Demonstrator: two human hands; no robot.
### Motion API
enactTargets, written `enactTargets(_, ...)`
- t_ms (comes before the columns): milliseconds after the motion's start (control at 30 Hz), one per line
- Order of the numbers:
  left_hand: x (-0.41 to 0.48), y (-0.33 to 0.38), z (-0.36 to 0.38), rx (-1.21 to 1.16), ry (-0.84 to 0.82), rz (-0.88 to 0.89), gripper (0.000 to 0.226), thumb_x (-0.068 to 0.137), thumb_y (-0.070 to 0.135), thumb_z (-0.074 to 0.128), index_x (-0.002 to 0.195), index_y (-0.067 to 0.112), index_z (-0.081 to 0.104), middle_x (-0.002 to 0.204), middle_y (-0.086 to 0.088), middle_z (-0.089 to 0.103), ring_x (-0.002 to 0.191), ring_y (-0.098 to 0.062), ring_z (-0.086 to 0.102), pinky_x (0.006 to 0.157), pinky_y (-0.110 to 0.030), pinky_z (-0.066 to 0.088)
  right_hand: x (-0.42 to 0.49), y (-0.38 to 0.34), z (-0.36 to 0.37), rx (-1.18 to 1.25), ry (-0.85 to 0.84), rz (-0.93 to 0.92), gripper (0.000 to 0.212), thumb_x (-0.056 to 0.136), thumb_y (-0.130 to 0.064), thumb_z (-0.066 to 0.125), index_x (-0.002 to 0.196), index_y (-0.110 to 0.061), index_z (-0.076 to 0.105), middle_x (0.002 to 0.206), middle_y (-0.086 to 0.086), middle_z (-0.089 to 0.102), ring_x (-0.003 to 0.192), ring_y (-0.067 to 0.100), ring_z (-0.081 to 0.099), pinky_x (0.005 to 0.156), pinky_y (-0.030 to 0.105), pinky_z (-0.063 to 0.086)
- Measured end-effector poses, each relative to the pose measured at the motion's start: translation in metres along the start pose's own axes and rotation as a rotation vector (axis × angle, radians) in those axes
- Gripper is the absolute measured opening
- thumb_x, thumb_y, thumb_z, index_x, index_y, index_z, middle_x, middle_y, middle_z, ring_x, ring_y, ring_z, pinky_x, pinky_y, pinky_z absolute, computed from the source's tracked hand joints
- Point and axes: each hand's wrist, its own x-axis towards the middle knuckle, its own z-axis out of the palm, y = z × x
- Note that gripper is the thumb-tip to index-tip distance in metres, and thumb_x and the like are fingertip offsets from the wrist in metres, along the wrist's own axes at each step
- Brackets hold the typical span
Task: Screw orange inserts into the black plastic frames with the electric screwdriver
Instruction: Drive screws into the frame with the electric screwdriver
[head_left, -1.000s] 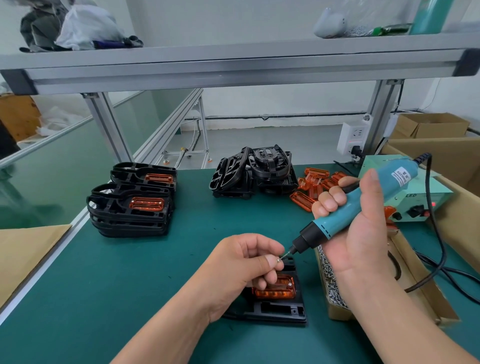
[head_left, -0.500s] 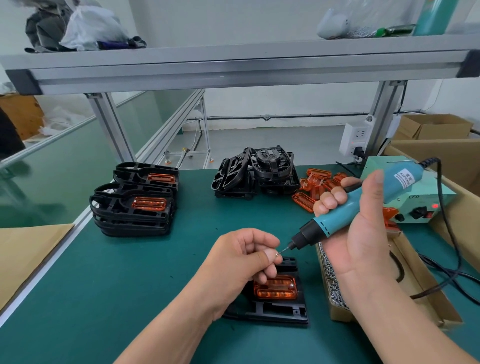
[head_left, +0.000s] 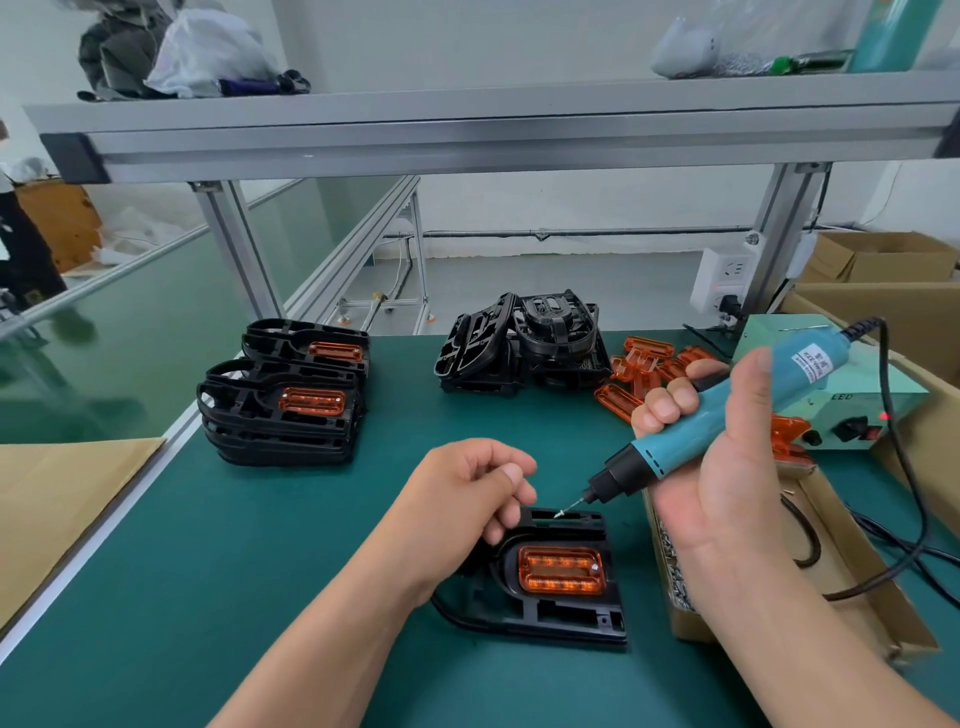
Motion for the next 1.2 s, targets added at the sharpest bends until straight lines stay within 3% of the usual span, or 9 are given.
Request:
enactTargets(100,0.000,0.001,-0.008,0.033,0.002,-0.001,0.022,0.099,0.019,0.061,0.096,0.034,0.078,0.086,0.000,0.077,0.065,-0.011,0.058,0.059,-0.021,0.049,-0.002,0.001,0.001,-0.012,-0.005,0.004,0.046,0.087,-0.065,0.075,0.091,-0.020,0.065,0.075,-0.003,0.051,0.066,0.013,0.051,0.065,0.025,0.051)
enactTargets(233,-0.005,0.003,-0.009,0.196,-0.103,-0.002,0.018,0.086,0.046,0.067,0.100,0.040,0.077,0.080,0.012,0.070,0.068,-0.005,0.058,0.064,-0.019,0.048,-0.002,-0.001,0.002,-0.003,0.005,-0.007,0.044,0.089,-0.063,0.074,0.091,-0.020,0.065,0.074,-0.003,0.050,0.065,0.013,0.051,0.063,0.025,0.050)
enactTargets(400,-0.009,0.003,-0.001,0.269,-0.186,0.047,0.014,0.085,0.046,0.078,0.098,0.039,0.078,0.083,0.019,0.075,0.074,0.005,0.064,0.067,-0.009,0.046,-0.001,-0.003,0.003,0.002,0.017,-0.021,0.042,0.096,-0.061,0.067,0.090,-0.020,0.064,0.072,-0.004,0.049,0.064,0.013,0.048,0.063,0.024,0.049)
enactTargets(600,-0.009,0.001,0.006,0.276,-0.164,0.082,0.009,0.088,0.043,0.074,0.091,0.035,0.077,0.082,0.010,0.074,0.069,-0.001,0.059,0.068,-0.019,0.046,-0.002,-0.003,0.004,0.001,0.006,-0.011,0.041,0.095,-0.060,0.069,0.090,-0.020,0.063,0.073,-0.004,0.049,0.064,0.012,0.050,0.062,0.024,0.049)
enactTargets(800,-0.013,0.002,0.011,0.268,-0.150,0.069,0.007,0.088,0.038,0.075,0.088,0.031,0.077,0.088,-0.001,0.076,0.074,-0.007,0.060,0.081,-0.044,0.056,-0.003,0.000,0.003,-0.014,-0.022,0.005,0.042,0.092,-0.060,0.070,0.093,-0.019,0.062,0.073,-0.004,0.049,0.064,0.011,0.050,0.062,0.023,0.049)
enactTargets(1000,-0.011,0.005,0.009,0.278,-0.148,0.062,0.006,0.087,0.036,0.077,0.092,0.033,0.080,0.090,0.006,0.079,0.080,-0.008,0.070,0.086,-0.037,0.058,-0.003,-0.001,0.004,-0.028,-0.053,0.000,0.042,0.092,-0.061,0.071,0.093,-0.019,0.064,0.073,-0.004,0.051,0.064,0.011,0.051,0.062,0.024,0.050)
enactTargets(1067,-0.010,0.006,0.002,0.265,-0.174,0.065,0.013,0.086,0.041,0.077,0.097,0.037,0.080,0.093,0.011,0.079,0.086,-0.006,0.073,0.081,-0.027,0.058,-0.003,-0.001,0.005,-0.030,-0.064,0.002,0.042,0.090,-0.061,0.073,0.093,-0.019,0.064,0.074,-0.004,0.051,0.064,0.011,0.051,0.062,0.024,0.050)
enactTargets(1133,-0.007,0.007,-0.011,0.273,-0.122,0.085,0.016,0.085,0.047,0.075,0.099,0.040,0.079,0.093,0.017,0.078,0.082,0.003,0.069,0.073,-0.013,0.050,-0.004,-0.001,0.006,-0.042,-0.079,0.010,0.043,0.089,-0.061,0.074,0.093,-0.020,0.065,0.073,-0.004,0.051,0.064,0.010,0.051,0.061,0.023,0.049)
enactTargets(1200,-0.002,0.007,-0.025,0.350,-0.016,0.092,0.012,0.088,0.045,0.073,0.096,0.039,0.079,0.091,0.019,0.077,0.082,0.003,0.069,0.075,-0.015,0.051,-0.004,0.001,0.008,-0.063,-0.101,0.020,0.042,0.090,-0.061,0.073,0.093,-0.019,0.064,0.073,-0.004,0.051,0.063,0.010,0.050,0.061,0.023,0.049)
